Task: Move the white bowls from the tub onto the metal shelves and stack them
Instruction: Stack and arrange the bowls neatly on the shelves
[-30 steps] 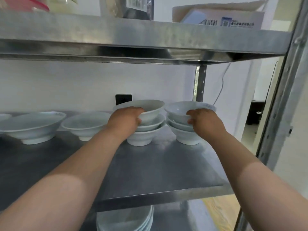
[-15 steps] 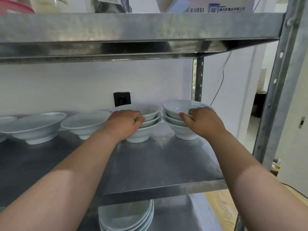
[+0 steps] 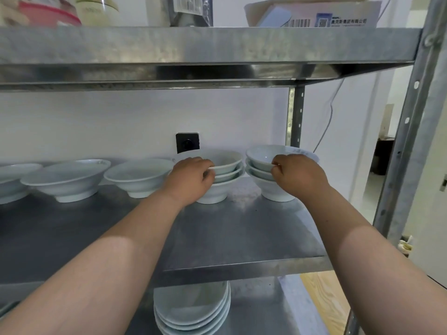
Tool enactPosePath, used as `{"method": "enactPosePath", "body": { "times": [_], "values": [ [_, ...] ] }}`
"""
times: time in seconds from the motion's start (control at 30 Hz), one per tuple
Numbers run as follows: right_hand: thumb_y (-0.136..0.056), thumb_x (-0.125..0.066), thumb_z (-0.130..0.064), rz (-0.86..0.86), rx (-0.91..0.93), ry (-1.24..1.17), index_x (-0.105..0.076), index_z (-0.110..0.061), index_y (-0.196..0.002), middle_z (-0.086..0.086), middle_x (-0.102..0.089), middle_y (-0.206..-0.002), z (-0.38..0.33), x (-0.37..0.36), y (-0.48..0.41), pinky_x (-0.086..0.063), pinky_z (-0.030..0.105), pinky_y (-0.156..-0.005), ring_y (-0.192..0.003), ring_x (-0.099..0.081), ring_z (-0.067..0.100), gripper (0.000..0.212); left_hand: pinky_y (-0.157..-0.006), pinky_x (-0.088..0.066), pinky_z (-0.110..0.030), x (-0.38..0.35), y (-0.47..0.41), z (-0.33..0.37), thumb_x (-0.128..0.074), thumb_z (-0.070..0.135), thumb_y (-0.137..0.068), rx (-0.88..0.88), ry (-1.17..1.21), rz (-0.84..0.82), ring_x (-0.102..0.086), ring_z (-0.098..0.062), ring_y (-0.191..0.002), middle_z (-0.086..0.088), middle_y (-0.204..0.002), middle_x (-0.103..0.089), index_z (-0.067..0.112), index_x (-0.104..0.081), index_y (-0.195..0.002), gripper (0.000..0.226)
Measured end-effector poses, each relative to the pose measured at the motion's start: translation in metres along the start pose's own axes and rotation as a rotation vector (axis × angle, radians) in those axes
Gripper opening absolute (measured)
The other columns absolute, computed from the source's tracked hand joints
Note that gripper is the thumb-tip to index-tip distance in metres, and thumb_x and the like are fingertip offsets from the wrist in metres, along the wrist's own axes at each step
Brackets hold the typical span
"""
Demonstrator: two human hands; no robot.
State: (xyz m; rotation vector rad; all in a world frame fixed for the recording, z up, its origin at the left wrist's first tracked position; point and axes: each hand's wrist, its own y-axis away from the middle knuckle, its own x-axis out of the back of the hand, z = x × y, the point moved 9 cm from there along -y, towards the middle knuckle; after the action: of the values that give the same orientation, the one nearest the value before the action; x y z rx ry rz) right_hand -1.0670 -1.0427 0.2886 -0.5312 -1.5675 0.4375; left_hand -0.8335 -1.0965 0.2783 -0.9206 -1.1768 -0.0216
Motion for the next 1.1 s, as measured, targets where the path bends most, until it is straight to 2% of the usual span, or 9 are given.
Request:
{"method": "enactPosePath", "body": {
  "times": [0.1,0.23,0.37,0.5,0.57,0.63,0.83,0.97,1.1],
  "values": [
    [-0.092,-0.042,-0.031,0.012,-0.123,-0.153,-0.066,-0.026,-0.118,0.004,-0.069,-0.106,-0.015,0.005,0.0,-0.051,0.032,-0.077,-0.092,-0.063,0.024,0.035,-0.084,-0.043,-0.022,0.016,0.009,-0.018,-0.053,0.029,-0.094,0.141,0.322,0.077,-0.059,-0.008,-0.096,0.011,-0.102,-0.068,0.025,-0.07,-0.107,0.021],
    [-0.091,-0.05,-0.033,0.124,-0.06,-0.694,-0.059,-0.03,-0.129,-0.007,-0.061,-0.129,-0.085,0.022,0.002,-0.041,0.025,-0.093,-0.117,-0.056,0.012,0.039,-0.083,-0.042,-0.008,0.052,0.032,-0.073,-0.056,0.03,-0.093,0.38,0.614,0.245,-0.06,0.004,-0.096,0.018,-0.108,-0.067,0.034,-0.069,-0.11,0.022],
    [-0.091,-0.054,-0.028,0.034,-0.002,-0.857,-0.058,-0.023,-0.132,-0.006,-0.061,-0.13,-0.173,0.011,-0.014,-0.04,0.025,-0.101,-0.121,-0.055,0.01,0.042,-0.099,-0.05,-0.038,0.084,0.068,-0.145,-0.056,0.038,-0.083,0.513,0.721,0.316,-0.065,-0.009,-0.102,0.014,-0.106,-0.071,0.039,-0.069,-0.093,0.017],
    [-0.091,-0.056,-0.026,0.021,0.055,-0.907,-0.061,-0.023,-0.128,-0.009,-0.063,-0.126,-0.258,-0.003,-0.028,-0.038,0.017,-0.092,-0.116,-0.057,0.006,0.038,-0.097,-0.051,-0.043,0.111,0.115,-0.223,-0.058,0.042,-0.082,0.64,0.679,0.336,-0.066,-0.012,-0.1,0.013,-0.101,-0.071,0.036,-0.069,-0.091,0.016],
    [-0.09,-0.056,-0.024,-0.009,0.08,-0.953,-0.061,-0.022,-0.127,-0.009,-0.063,-0.124,-0.299,-0.014,-0.031,-0.041,0.02,-0.097,-0.114,-0.057,0.004,0.037,-0.096,-0.052,-0.045,0.122,0.137,-0.262,-0.058,0.046,-0.078,0.693,0.666,0.345,-0.067,-0.014,-0.099,0.012,-0.099,-0.071,0.036,-0.068,-0.091,0.019],
    [-0.09,-0.057,-0.026,-0.04,0.117,-0.912,-0.06,-0.022,-0.127,-0.008,-0.063,-0.126,-0.339,-0.029,-0.035,-0.044,0.029,-0.102,-0.116,-0.057,0.007,0.038,-0.096,-0.052,-0.044,0.13,0.156,-0.295,-0.058,0.043,-0.081,0.726,0.664,0.344,-0.066,-0.014,-0.1,0.011,-0.101,-0.07,0.034,-0.068,-0.094,0.019],
    [-0.092,-0.054,-0.033,-0.189,0.178,-0.525,-0.048,-0.016,-0.139,0.006,-0.055,-0.137,-0.417,-0.091,-0.044,-0.039,0.032,-0.102,-0.123,-0.051,0.024,0.051,-0.084,-0.047,-0.024,0.135,0.175,-0.359,-0.055,0.027,-0.092,0.69,0.551,0.293,-0.061,-0.007,-0.097,0.009,-0.107,-0.066,0.029,-0.063,-0.111,0.021],
    [-0.092,-0.052,-0.039,-0.303,0.171,-0.049,-0.045,-0.014,-0.137,0.013,-0.057,-0.13,-0.419,-0.124,-0.051,-0.045,0.04,-0.097,-0.116,-0.054,0.031,0.052,-0.1,-0.041,-0.027,0.118,0.15,-0.366,-0.057,0.024,-0.088,0.471,0.251,0.047,-0.055,-0.013,-0.117,0.006,-0.126,-0.06,0.024,-0.058,-0.126,0.038],
    [-0.098,-0.046,-0.025,-0.405,0.159,0.116,-0.048,-0.016,-0.129,0.011,-0.059,-0.122,-0.415,-0.134,-0.057,-0.049,0.042,-0.088,-0.109,-0.059,0.03,0.032,-0.08,-0.045,-0.03,0.094,0.126,-0.365,-0.056,0.027,-0.087,0.29,-0.146,-0.233,-0.059,-0.023,-0.103,-0.001,-0.114,-0.063,0.025,-0.064,-0.115,0.03]
  ]
}}
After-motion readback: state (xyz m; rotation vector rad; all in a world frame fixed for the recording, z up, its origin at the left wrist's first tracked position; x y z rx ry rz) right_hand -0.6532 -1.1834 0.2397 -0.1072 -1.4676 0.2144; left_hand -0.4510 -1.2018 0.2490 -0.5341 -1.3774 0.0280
